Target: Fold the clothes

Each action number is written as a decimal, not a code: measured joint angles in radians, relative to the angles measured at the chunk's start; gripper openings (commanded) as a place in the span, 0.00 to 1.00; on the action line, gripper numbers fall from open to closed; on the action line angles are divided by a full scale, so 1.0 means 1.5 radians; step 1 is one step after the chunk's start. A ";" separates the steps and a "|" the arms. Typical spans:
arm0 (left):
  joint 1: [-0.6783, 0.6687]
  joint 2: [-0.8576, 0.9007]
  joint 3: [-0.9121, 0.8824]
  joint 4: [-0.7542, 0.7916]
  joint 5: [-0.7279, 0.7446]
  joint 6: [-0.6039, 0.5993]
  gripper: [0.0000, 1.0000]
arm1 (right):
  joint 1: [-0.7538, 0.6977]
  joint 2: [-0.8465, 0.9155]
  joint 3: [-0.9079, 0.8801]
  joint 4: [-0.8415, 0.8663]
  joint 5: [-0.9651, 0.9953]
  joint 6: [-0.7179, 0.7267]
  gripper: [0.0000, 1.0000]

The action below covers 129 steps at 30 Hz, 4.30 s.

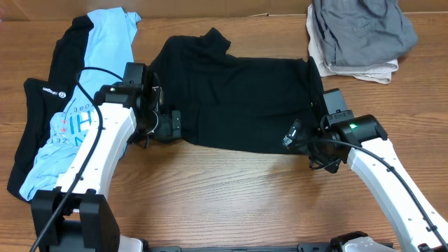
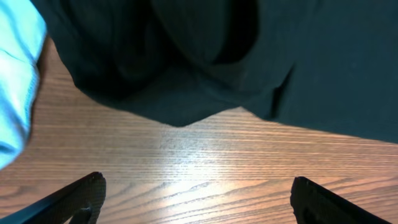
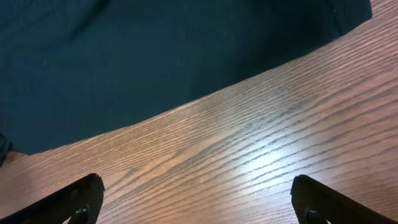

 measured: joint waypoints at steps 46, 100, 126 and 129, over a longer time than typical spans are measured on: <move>-0.031 0.110 -0.194 0.481 -0.022 -0.036 0.04 | -0.032 0.012 -0.129 0.282 0.074 -0.036 0.04; 0.029 0.136 0.046 -0.119 -0.048 0.041 0.48 | -0.119 -0.034 -0.101 0.049 -0.067 -0.040 0.25; 0.029 0.136 0.450 -0.223 0.027 0.173 1.00 | -0.119 -0.041 0.136 -0.018 -0.066 -0.172 0.84; 0.027 0.136 0.493 -0.224 0.031 0.176 1.00 | -0.119 -0.041 0.167 -0.017 -0.066 -0.181 0.85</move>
